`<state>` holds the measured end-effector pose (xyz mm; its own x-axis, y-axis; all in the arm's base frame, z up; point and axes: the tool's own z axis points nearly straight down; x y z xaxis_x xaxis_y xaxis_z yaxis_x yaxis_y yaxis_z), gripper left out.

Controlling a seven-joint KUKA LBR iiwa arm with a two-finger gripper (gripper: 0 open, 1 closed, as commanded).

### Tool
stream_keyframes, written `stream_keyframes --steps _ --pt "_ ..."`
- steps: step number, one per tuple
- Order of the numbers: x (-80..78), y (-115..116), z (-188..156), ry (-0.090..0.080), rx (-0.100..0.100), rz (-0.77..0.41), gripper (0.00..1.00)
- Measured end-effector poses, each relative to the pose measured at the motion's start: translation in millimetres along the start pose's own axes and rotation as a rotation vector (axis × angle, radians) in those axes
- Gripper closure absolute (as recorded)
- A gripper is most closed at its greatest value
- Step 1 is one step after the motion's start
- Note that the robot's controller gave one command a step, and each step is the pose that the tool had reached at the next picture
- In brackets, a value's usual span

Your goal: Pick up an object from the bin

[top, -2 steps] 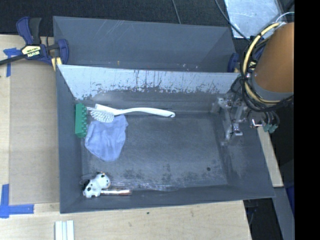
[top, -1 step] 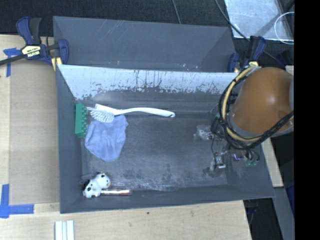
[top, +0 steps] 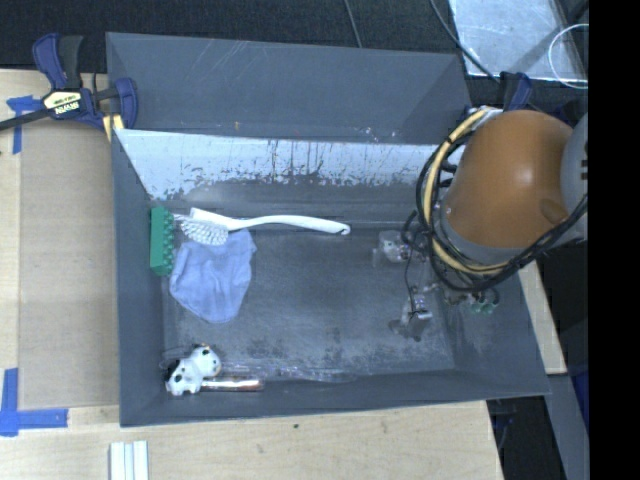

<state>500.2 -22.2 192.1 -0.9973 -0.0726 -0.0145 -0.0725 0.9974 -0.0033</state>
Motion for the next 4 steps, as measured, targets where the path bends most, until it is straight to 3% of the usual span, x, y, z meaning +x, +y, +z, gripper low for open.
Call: stream_keyframes --steps 1,2,3,4 --pt "-12.6 22 11 -0.006 0.000 -0.029 0.00" --pt "2.3 45 33 -0.007 0.001 -0.222 0.00" --pt "-61.0 47 31 -0.008 -0.002 -0.059 0.00" --pt "4.2 118 -1 -0.003 -0.004 -0.273 0.00"
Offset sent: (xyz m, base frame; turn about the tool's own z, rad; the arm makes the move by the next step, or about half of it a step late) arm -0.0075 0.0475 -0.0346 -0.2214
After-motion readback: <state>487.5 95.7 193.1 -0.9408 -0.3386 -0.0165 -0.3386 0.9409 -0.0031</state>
